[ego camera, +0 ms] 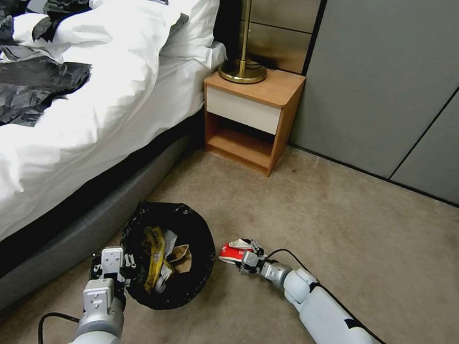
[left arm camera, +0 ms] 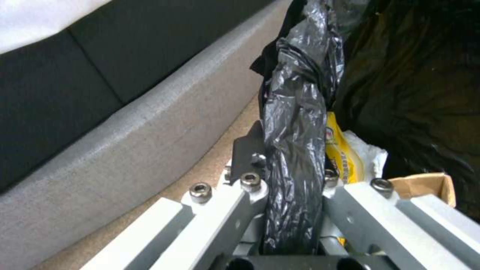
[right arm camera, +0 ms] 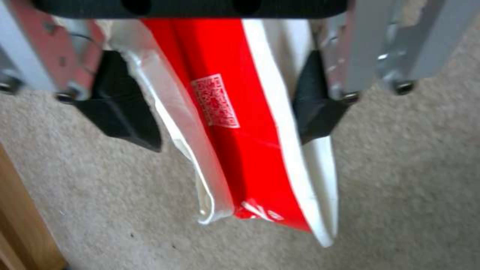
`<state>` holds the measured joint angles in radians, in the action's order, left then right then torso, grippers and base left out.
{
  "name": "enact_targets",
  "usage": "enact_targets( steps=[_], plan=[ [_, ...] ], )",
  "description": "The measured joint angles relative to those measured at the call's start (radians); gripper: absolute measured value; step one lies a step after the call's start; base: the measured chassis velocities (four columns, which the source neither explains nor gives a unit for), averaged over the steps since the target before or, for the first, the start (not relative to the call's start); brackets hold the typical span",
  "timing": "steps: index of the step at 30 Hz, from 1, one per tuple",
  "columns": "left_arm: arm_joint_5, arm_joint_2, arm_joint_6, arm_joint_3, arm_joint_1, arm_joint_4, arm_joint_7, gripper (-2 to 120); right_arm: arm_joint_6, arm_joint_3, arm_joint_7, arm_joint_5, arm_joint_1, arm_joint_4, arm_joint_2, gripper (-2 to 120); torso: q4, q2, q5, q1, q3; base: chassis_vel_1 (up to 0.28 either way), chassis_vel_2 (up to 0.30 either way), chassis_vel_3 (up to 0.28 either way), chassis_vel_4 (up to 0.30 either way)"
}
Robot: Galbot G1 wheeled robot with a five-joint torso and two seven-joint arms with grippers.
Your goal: Pick up the trash bin, then pick up the garbage from the floor and place it into the trash bin.
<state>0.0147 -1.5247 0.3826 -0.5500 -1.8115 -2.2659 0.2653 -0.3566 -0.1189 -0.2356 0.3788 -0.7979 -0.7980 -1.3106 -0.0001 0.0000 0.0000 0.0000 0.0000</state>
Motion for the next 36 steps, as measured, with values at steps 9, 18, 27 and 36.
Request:
enact_targets(
  steps=[9,18,27,36],
  plan=[
    [-0.002,-0.001,-0.002,0.003,-0.006,-0.001,0.000,1,-0.005,0.012,-0.002,-0.009,-0.003,0.004,0.004,25,0.0000,0.000,0.0001,0.000,0.000,0.000,0.000,0.000,0.000],
    [-0.003,-0.001,-0.003,0.004,-0.006,-0.003,0.000,1,-0.005,0.015,-0.002,-0.030,-0.008,-0.015,0.010,0,0.0000,0.000,0.0000,0.000,0.000,0.000,0.000,0.000,0.000],
    [-0.003,0.000,-0.003,0.006,-0.002,-0.004,0.001,1,0.000,0.018,0.003,-0.053,-0.023,-0.046,0.025,0,0.0000,0.000,0.0000,0.000,0.000,0.000,0.000,0.000,0.000],
    [-0.005,0.003,-0.002,0.008,0.001,-0.004,0.001,1,0.031,0.035,0.031,-0.233,-0.090,-0.308,0.089,0,0.0000,0.000,0.0000,0.000,0.000,0.000,0.000,0.000,0.000]
  ],
)
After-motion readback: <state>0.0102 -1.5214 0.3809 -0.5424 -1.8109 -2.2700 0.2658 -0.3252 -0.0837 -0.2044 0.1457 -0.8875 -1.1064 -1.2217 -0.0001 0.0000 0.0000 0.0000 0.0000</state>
